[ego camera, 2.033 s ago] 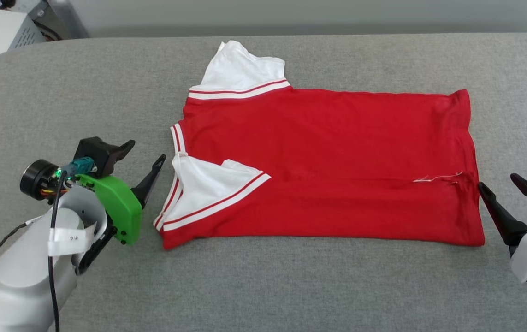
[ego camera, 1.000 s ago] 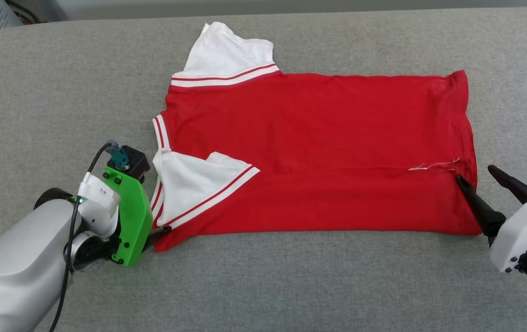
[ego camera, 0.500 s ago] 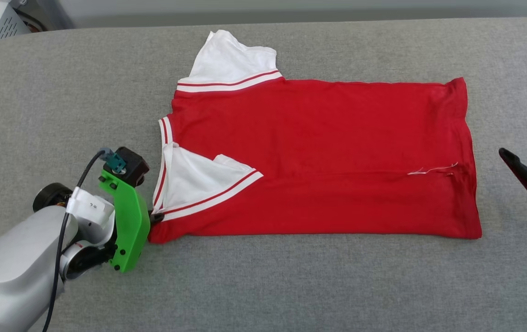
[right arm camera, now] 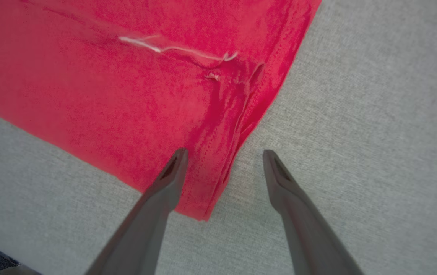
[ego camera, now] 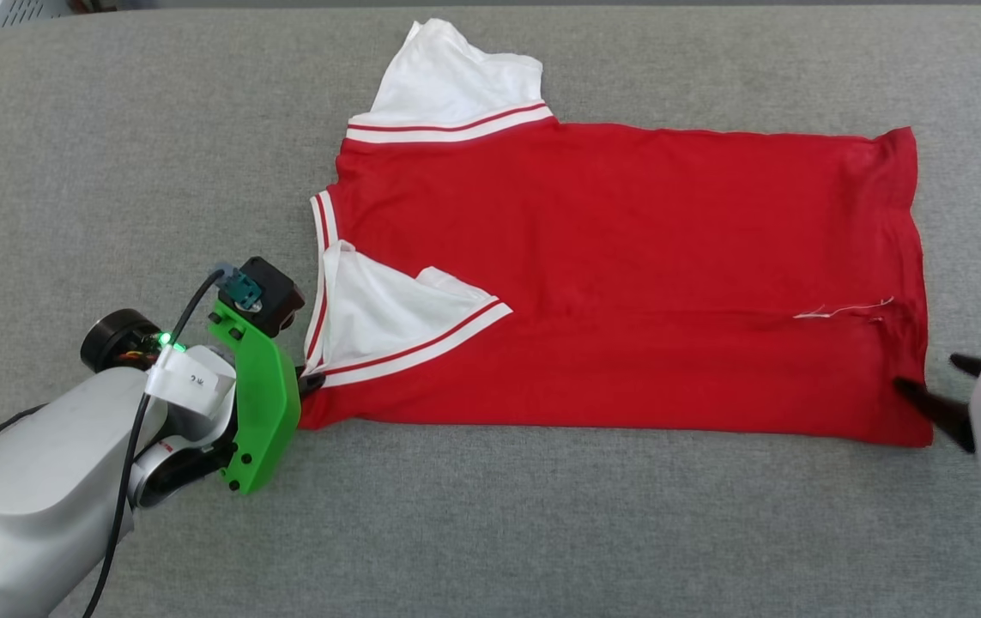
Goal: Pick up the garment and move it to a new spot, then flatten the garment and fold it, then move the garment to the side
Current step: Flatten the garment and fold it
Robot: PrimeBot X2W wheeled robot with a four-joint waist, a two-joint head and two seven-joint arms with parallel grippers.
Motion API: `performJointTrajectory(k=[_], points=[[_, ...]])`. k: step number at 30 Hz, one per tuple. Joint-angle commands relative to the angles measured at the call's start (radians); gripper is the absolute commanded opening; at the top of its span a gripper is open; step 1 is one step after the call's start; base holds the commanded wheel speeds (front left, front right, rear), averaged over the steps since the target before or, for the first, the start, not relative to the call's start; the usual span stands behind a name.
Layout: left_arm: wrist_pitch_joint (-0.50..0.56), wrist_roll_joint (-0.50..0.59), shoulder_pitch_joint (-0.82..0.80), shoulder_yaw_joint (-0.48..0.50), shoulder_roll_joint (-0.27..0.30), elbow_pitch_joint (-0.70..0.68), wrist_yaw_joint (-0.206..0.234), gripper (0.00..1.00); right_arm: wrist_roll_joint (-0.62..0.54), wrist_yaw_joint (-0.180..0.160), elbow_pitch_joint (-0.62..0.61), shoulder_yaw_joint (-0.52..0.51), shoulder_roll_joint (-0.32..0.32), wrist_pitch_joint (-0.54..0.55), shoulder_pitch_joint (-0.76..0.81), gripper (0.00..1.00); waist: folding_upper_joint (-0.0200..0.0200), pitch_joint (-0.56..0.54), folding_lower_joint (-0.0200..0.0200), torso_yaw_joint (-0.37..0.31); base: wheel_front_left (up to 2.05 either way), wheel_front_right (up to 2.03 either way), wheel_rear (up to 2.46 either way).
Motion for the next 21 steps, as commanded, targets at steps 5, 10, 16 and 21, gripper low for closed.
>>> performJointTrajectory(k=[5, 10, 16, 21], points=[[-0.025, 0.012, -0.032, -0.014, -0.005, 0.006, 0.001, 0.00, -0.027, -0.001, 0.094, 0.069, 0.055, -0.029, 0.032, 1.00, 0.0000, 0.031, 0.0000, 0.013, 0.00, 0.00, 0.00], [-0.046, 0.003, -0.029, -0.022, -0.003, 0.022, 0.001, 0.00, -0.023, -0.001, 0.155, 0.115, 0.088, -0.063, 0.042, 1.00, 0.0000, 0.029, 0.0000, 0.010, 0.00, 0.00, 0.00], [-0.099, -0.040, 0.023, -0.018, 0.008, 0.056, 0.001, 0.00, -0.019, -0.001, 0.163, 0.109, 0.072, -0.170, 0.030, 0.00, 0.0000, -0.037, 0.0000, -0.009, 0.00, 0.00, 0.00], [-0.116, -0.063, 0.051, -0.016, 0.029, 0.048, 0.001, 0.00, -0.018, -0.001, 0.117, 0.088, 0.046, -0.209, 0.039, 0.00, 0.0000, -0.089, 0.0000, -0.013, 0.00, 0.00, 0.00]])
